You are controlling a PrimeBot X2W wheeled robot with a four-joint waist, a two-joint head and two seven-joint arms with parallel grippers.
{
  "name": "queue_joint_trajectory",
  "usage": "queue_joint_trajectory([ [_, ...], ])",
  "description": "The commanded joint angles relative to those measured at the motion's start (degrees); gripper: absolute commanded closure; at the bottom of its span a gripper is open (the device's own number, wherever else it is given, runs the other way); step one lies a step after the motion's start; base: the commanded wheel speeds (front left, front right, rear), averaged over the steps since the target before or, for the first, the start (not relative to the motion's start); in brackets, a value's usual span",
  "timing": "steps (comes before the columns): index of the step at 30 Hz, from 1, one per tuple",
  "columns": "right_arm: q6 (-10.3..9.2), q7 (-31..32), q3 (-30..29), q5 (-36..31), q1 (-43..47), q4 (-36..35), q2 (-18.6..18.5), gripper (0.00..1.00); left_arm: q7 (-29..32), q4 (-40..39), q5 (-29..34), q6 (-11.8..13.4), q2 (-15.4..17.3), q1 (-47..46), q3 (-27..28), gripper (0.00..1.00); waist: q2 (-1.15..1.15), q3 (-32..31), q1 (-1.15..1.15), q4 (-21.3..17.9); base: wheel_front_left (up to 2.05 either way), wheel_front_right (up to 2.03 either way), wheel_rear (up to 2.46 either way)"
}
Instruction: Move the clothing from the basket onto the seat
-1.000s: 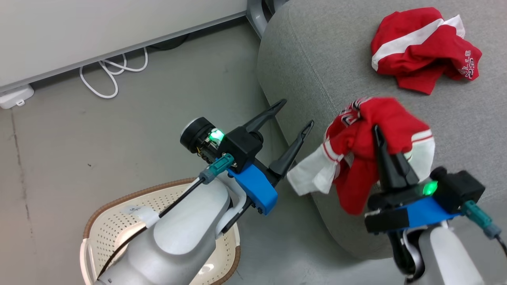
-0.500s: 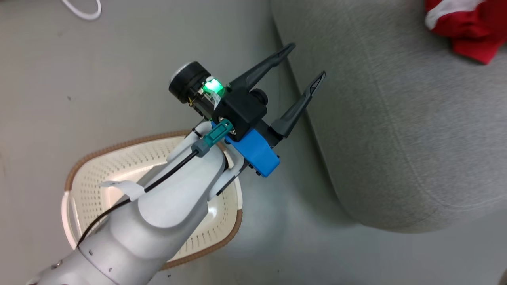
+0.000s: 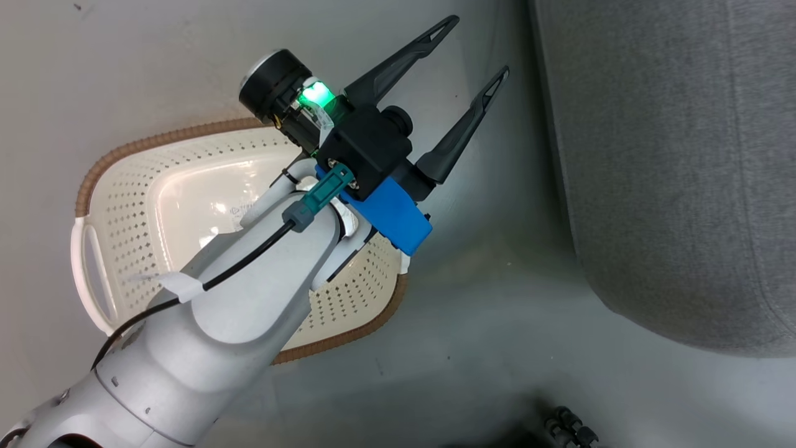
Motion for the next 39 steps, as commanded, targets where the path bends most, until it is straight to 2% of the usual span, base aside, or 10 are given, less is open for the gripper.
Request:
queue_joint_trajectory([
  [1, 0.02, -0.1, 0.2, 0.5, 0.3, 1.6, 0.7, 1.00, -0.1, -0.3, 0.4, 0.2, 0.2, -1.0, 0.1, 0.00, 0.00, 1.4, -0.01, 0.4, 0.00, 0.00, 0.00],
  [8, 0.02, -0.1, -1.4, 1.0, 4.2, 10.8, 5.0, 1.00, -0.3, -0.2, 0.2, -0.3, -0.9, -1.6, -1.6, 0.00, 0.00, 1.2, -0.01, 1.8, 0.00, 0.00, 0.00],
  [14, 0.02, -0.1, -1.5, 0.4, 8.1, 10.1, 7.7, 0.99, -1.0, 0.7, -0.2, -0.1, -1.2, -0.7, -1.8, 0.00, 0.00, -0.9, -0.01, 1.4, 0.00, 0.00, 0.00],
  [15, 0.02, -0.1, -1.5, 0.4, 8.7, 9.5, 8.0, 0.39, -1.2, 1.0, -0.3, -0.1, -1.1, -0.4, -1.8, 0.00, 0.00, -1.5, -0.01, 1.3, 0.00, 0.00, 0.00],
  [16, 0.02, -0.1, -1.8, 0.5, 9.4, 8.9, 8.7, 0.00, -1.3, 1.3, -0.4, 0.0, -1.2, -0.1, -1.9, 0.00, 0.00, -2.2, -0.01, 1.2, 0.00, 0.00, 0.00],
  [28, 0.02, -0.1, 1.0, -2.7, 27.2, 0.6, 14.0, 0.00, -3.0, 3.6, -2.7, 1.1, -2.8, 6.7, 0.9, 0.00, 0.00, -15.2, -0.01, 1.5, 0.00, 0.00, 0.00],
  [39, 0.03, 0.0, 11.1, -3.4, 37.6, -11.0, 18.9, 0.00, -3.1, -1.3, -1.8, 3.8, -1.9, 19.3, 14.4, 0.00, 0.00, -26.3, -0.01, 5.1, 0.00, 0.00, 0.00],
])
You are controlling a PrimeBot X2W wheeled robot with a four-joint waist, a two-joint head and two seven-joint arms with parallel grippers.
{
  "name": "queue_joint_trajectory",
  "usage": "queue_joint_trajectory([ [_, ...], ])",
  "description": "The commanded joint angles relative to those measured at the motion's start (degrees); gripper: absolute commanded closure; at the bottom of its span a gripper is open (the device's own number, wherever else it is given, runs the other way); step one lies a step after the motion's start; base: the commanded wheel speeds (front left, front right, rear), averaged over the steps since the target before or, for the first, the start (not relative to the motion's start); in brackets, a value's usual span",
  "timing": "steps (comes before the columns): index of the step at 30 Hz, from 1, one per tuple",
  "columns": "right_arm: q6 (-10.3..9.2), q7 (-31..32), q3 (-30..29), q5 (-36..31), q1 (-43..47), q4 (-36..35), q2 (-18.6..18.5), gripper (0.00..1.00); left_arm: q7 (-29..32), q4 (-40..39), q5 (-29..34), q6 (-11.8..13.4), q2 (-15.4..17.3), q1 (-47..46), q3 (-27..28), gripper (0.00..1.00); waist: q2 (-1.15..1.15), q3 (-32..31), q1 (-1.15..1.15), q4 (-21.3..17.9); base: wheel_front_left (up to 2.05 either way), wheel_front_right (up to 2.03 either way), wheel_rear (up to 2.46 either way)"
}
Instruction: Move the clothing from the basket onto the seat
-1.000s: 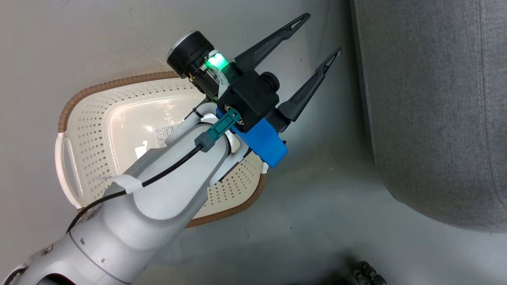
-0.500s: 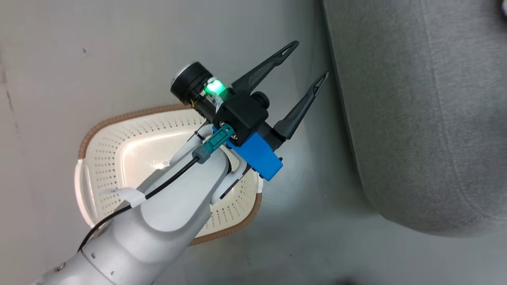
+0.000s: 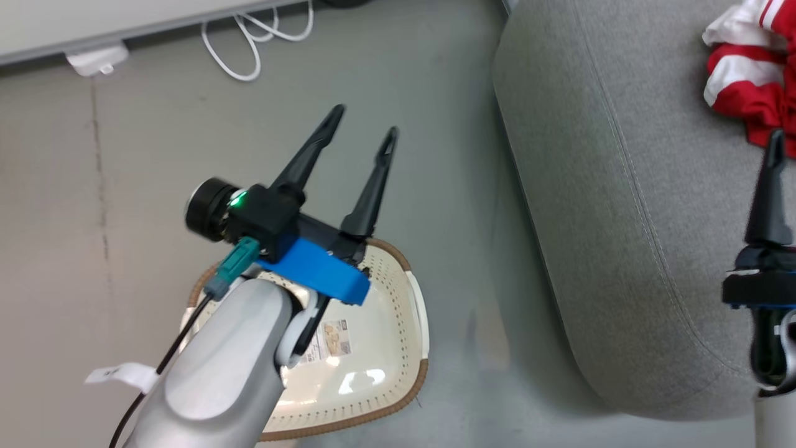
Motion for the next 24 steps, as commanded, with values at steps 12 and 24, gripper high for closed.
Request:
queue_joint_trajectory([
  [12, 0.03, 0.0, 9.6, -1.2, 8.2, -2.6, 2.9, 0.00, -0.2, -3.6, 5.2, -0.5, -2.8, 14.7, 18.6, 0.00, 0.00, -12.3, 0.01, 7.5, 0.00, 0.00, 0.00],
  [24, 0.03, 0.0, 11.1, -3.4, 13.7, -3.7, 5.2, 0.00, -0.2, -6.1, 9.4, -2.9, -5.9, 24.3, 29.8, 0.00, 0.00, -16.9, 0.01, 9.8, 0.00, 0.00, 0.00],
])
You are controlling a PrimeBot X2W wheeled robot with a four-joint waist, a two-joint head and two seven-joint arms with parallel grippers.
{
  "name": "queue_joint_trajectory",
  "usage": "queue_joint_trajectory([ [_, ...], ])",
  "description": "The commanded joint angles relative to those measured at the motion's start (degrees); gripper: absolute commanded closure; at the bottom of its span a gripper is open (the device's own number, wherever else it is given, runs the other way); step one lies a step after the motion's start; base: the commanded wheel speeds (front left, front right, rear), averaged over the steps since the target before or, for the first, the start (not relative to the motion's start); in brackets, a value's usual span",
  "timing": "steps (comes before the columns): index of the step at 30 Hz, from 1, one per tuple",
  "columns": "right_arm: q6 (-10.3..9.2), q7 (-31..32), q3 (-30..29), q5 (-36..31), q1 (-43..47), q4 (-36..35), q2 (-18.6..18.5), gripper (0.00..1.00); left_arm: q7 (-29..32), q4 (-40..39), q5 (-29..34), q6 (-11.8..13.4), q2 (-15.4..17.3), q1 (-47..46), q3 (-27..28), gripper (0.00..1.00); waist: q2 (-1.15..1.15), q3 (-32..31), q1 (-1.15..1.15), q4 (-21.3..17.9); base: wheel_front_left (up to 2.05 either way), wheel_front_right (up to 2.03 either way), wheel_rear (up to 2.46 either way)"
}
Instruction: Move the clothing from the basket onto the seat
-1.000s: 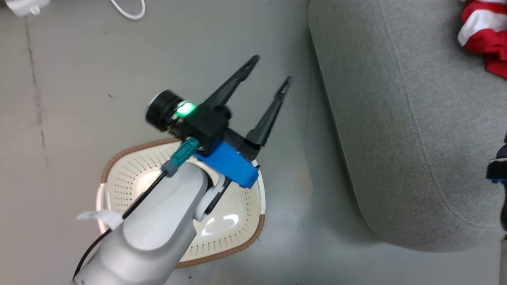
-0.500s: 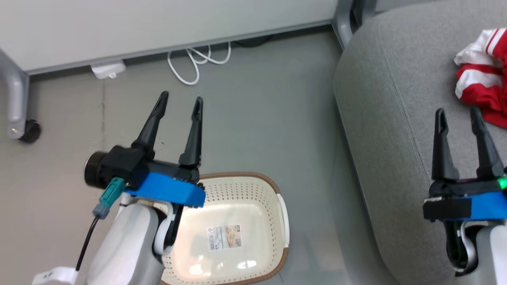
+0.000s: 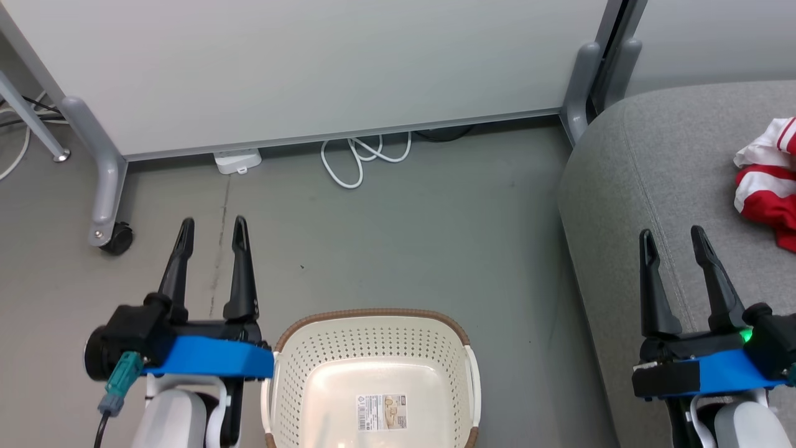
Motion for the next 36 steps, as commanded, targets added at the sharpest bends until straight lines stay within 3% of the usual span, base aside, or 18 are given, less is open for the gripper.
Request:
queue_joint_trajectory([
  [1, 0.03, 0.0, -0.1, -0.4, 1.6, -0.3, 0.3, 0.00, -0.1, -0.2, 0.7, -0.4, -0.4, 1.7, 1.0, 0.00, -0.01, -0.8, 0.01, 0.4, 0.00, 0.00, 0.00],
  [12, 0.03, 0.0, -0.6, -1.1, 5.4, 0.9, 0.9, 0.00, -0.1, -0.5, 2.7, -1.4, -1.4, 6.9, 3.7, 0.00, -0.01, -3.4, 0.01, 0.7, 0.00, 0.00, 0.00],
  [26, 0.03, 0.0, 0.2, 0.5, 6.5, 2.3, 0.9, 0.00, -0.2, 0.6, 1.8, -1.8, -1.5, 8.0, 2.7, 0.00, -0.01, -4.6, 0.01, 0.6, 0.00, 0.00, 0.00],
  [27, 0.00, 0.0, 0.2, 0.3, 5.7, 2.4, 0.7, 1.00, 0.0, 0.8, 1.9, -1.5, -1.4, 7.7, 2.7, 1.00, -0.01, -4.6, 0.01, 0.6, 0.00, 0.00, 0.00],
  [33, 0.00, 0.1, 0.2, 0.8, 6.3, 4.9, 0.8, 1.00, 0.5, 3.3, 1.2, -1.5, -1.5, 9.8, 2.7, 1.00, -0.01, -4.6, 0.01, 0.6, 0.00, 0.00, 0.00],
  [36, 0.00, 1.1, 0.1, 4.3, 6.0, 5.1, 0.8, 1.00, 1.5, 3.3, -2.1, -1.5, -1.5, 9.5, 3.2, 1.00, -0.01, -4.7, 0.01, 0.5, 0.00, 0.00, 0.00],
])
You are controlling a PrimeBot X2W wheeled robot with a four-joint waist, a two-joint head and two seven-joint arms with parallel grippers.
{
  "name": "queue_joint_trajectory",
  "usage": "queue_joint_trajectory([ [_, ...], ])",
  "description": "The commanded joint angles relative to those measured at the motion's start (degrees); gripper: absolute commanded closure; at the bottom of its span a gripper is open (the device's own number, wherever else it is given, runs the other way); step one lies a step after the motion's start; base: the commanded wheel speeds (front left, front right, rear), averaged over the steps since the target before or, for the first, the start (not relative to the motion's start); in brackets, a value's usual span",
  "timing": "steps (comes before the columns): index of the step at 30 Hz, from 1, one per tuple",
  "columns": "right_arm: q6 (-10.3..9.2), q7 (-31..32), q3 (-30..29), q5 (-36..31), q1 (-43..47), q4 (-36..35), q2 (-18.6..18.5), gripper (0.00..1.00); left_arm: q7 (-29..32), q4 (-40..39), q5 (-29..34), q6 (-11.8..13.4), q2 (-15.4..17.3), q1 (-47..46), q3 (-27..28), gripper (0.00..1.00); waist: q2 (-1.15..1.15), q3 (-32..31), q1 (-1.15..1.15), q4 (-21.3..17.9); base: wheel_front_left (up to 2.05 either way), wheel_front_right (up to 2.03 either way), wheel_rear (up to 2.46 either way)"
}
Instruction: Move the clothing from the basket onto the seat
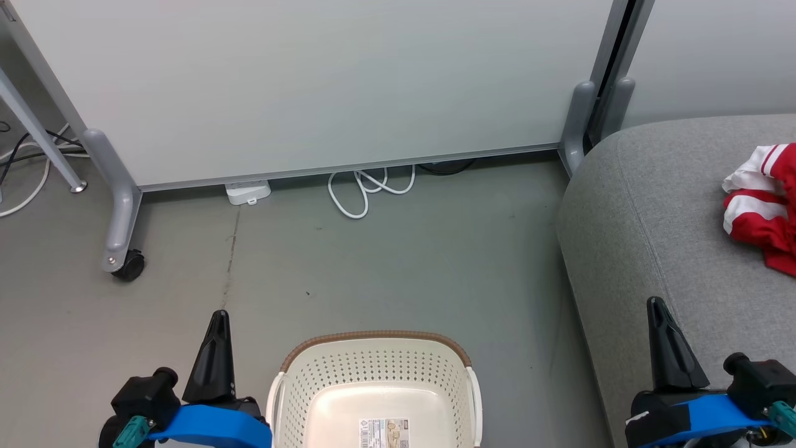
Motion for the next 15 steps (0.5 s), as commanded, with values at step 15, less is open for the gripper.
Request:
queue_joint_trajectory([
  [15, 0.00, 4.4, -0.7, 17.6, -1.7, 0.0, -0.1, 1.00, 4.3, -1.3, -16.9, -0.2, 0.1, -2.0, 2.1, 1.00, 0.00, -0.3, 0.00, -0.2, 0.00, 0.00, 0.00],
])
